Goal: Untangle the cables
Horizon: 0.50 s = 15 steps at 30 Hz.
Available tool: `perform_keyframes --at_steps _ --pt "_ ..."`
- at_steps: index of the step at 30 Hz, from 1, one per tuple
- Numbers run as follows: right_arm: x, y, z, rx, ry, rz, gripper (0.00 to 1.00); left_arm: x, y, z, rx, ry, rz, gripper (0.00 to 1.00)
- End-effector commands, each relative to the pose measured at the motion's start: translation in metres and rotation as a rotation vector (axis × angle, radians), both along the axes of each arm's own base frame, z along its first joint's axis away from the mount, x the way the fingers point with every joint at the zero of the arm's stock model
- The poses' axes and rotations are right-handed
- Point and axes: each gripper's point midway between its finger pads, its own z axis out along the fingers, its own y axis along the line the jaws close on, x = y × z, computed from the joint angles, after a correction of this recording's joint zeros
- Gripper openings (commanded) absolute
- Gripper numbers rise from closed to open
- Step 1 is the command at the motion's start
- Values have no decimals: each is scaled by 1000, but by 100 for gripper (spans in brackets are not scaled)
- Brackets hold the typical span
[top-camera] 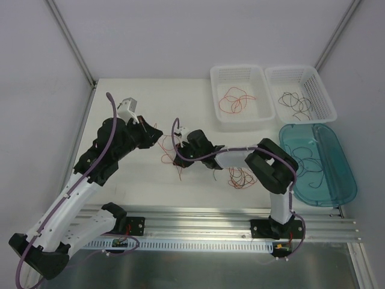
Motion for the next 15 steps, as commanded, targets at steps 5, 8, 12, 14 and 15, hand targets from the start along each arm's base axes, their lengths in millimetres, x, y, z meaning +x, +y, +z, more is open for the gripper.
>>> perform_keyframes --at_steps 5,8,12,14,15 --pt "10 -55 87 58 -124 -67 1 6 19 -13 54 -22 101 3" --pt "11 -78 116 79 -150 -90 1 13 10 -21 69 11 76 5" --pt "17 -106 159 84 -194 -117 1 24 -16 -22 84 53 -38 4" --pt "17 -116 177 91 -213 -111 1 34 -29 -18 82 66 -72 4" --pt "14 -124 188 92 -223 -114 1 36 -34 -17 80 71 -91 4"
